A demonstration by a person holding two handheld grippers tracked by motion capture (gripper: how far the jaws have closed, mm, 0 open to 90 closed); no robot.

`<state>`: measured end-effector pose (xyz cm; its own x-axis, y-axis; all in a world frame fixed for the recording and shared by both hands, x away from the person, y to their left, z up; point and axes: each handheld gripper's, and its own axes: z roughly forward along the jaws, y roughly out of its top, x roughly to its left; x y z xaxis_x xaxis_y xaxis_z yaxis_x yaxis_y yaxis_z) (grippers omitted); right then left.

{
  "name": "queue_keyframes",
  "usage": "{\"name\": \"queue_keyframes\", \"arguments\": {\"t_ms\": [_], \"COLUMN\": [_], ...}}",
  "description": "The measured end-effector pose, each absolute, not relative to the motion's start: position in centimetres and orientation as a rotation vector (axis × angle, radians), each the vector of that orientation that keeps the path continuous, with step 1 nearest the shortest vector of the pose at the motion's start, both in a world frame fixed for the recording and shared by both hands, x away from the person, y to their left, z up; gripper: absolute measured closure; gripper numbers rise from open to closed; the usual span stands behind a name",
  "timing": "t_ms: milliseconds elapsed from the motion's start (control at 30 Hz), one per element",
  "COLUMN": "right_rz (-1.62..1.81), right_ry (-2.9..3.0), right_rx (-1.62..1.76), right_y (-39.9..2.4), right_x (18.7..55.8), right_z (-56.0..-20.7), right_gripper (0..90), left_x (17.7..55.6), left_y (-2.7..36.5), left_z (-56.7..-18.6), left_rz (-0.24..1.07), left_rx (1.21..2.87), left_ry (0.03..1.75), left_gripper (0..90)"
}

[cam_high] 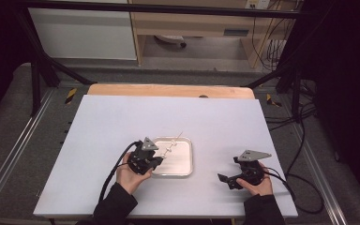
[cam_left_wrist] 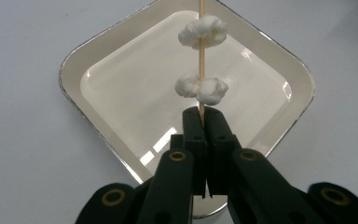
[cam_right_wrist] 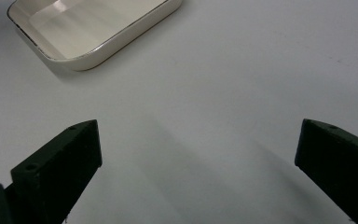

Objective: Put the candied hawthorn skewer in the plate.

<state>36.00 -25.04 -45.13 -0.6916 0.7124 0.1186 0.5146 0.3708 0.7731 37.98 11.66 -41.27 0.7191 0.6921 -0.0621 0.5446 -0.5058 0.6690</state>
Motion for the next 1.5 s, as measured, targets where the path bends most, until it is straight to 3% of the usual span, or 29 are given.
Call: {"name": "queue_keyframes", "arguments": {"t_ms": [1200, 1500], "right_rz": [1.216, 1.215], "right_ry": [2.401, 2.4], "right_rx": [1.1, 1.098], "right_y": [-24.9, -25.0], "right_x": [35.9, 35.9], "right_z": [-45.2, -45.2], "right_gripper": [1.1, 1.1], "left_x": [38.6, 38.4], "left_y": [10.0, 10.6], "left_z": [-43.2, -42.5], "left_rz": [0.274, 0.258], "left_rx": [2.344, 2.333], "left_ry": [0.99, 0.954], "left_gripper": [87.5, 76.6]}}
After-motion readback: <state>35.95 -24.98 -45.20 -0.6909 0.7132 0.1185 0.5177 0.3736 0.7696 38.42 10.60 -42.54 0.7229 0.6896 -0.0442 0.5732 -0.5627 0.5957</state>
